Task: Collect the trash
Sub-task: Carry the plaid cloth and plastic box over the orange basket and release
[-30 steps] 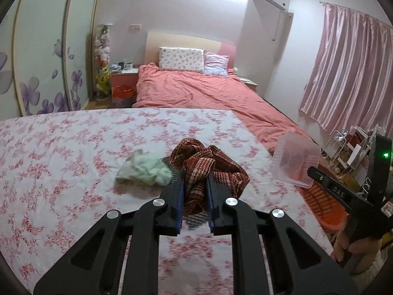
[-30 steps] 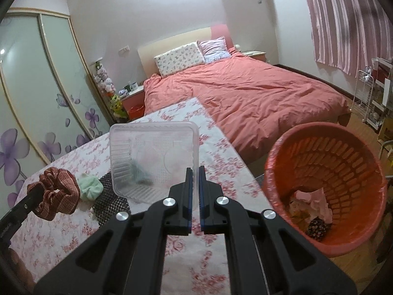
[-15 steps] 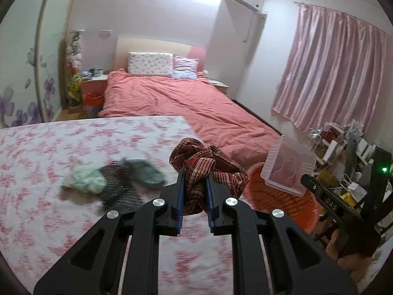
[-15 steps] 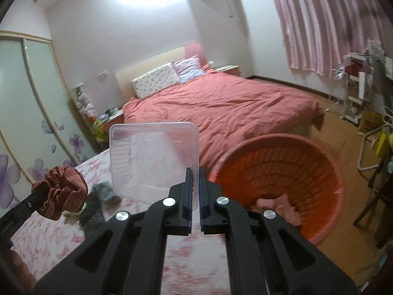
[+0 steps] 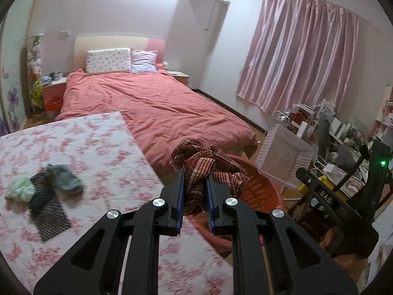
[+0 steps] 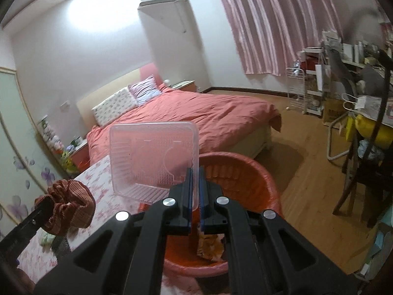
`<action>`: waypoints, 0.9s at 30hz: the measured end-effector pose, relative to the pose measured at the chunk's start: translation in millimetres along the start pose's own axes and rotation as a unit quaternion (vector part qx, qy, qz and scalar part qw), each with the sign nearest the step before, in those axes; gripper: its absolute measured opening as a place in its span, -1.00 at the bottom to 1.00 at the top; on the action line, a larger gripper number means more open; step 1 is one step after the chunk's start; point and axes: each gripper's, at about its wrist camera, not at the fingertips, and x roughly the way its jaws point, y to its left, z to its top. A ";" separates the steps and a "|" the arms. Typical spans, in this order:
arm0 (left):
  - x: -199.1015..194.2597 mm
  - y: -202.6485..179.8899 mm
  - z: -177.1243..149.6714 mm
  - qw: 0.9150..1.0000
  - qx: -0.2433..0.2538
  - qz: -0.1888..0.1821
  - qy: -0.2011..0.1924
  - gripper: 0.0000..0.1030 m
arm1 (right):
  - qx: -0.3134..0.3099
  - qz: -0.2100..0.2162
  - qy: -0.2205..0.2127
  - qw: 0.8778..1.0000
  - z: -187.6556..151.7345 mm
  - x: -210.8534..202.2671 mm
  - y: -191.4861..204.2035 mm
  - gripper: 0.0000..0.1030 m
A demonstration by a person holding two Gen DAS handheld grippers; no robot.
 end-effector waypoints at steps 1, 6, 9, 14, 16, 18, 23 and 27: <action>4.5 -2.7 0.3 1.000 0.001 -0.005 0.003 -0.71 | 0.002 -0.003 -0.001 1.000 -0.8 1.0 -2.3 -0.90; 22.2 -17.2 1.2 1.000 0.006 -0.022 0.015 -0.71 | 0.014 -0.013 0.004 1.000 -0.4 9.9 -13.7 -0.90; 31.6 -24.9 0.0 0.999 0.010 -0.028 0.021 -0.71 | 0.021 -0.016 0.006 1.000 -0.4 16.8 -20.5 -0.90; 44.7 -31.4 -0.9 0.999 0.014 -0.034 0.033 -0.71 | 0.031 -0.021 0.010 0.999 -0.1 25.6 -26.5 -0.90; 48.6 -34.3 -1.8 0.999 0.016 -0.035 0.037 -0.71 | 0.033 -0.023 0.011 0.999 -0.1 26.5 -27.9 -0.90; 52.6 -36.7 -3.1 0.998 0.018 -0.036 0.041 -0.71 | 0.034 -0.025 0.012 0.999 -0.4 29.9 -29.3 -0.90; 62.1 -42.5 -5.8 0.998 0.023 -0.039 0.050 -0.71 | 0.041 -0.027 0.019 0.999 -1.8 36.7 -35.7 -0.90; 69.5 -46.2 -7.6 0.997 0.026 -0.041 0.057 -0.71 | 0.048 -0.025 0.025 0.998 -1.7 43.4 -40.0 -0.90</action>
